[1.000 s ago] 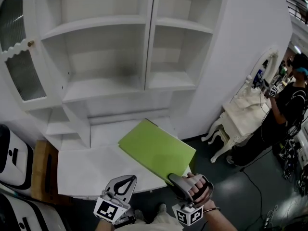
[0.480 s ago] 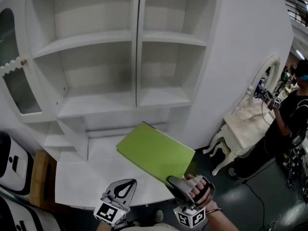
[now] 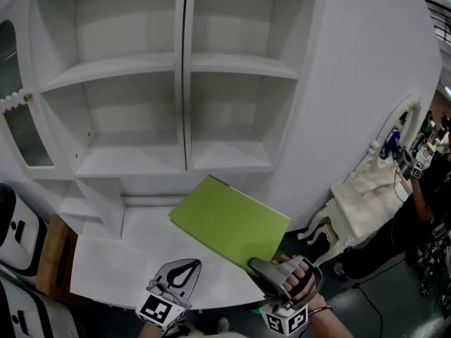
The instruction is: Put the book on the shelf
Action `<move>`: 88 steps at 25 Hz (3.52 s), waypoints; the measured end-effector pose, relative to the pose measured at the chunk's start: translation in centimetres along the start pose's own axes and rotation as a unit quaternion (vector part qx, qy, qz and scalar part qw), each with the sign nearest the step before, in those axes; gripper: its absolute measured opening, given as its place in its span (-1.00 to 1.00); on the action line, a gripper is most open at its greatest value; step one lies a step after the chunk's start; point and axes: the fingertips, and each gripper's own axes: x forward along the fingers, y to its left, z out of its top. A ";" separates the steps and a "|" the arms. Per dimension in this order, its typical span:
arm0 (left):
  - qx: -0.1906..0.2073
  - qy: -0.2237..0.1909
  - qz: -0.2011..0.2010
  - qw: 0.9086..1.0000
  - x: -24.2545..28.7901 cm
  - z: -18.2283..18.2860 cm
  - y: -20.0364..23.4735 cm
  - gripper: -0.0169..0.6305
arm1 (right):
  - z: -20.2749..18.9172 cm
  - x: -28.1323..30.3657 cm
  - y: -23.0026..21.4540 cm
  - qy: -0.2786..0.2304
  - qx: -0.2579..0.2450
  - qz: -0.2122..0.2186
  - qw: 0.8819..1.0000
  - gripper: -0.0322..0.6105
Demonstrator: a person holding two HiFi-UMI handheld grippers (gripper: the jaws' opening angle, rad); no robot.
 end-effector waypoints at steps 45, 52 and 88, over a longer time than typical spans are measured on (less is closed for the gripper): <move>-0.008 0.014 -0.068 0.998 3.1 1.0 4.1 -0.92 | -9.9 9.3 -0.3 0.110 -0.014 0.035 0.993 -0.43; -0.011 0.021 -0.078 0.997 3.2 0.3 4.9 -0.92 | -11.3 11.5 0.2 0.132 -0.018 0.042 0.990 -0.43; -0.022 0.030 -0.075 0.996 3.8 -1.3 8.6 -0.92 | -14.4 21.5 2.8 0.137 -0.010 0.060 0.989 -0.43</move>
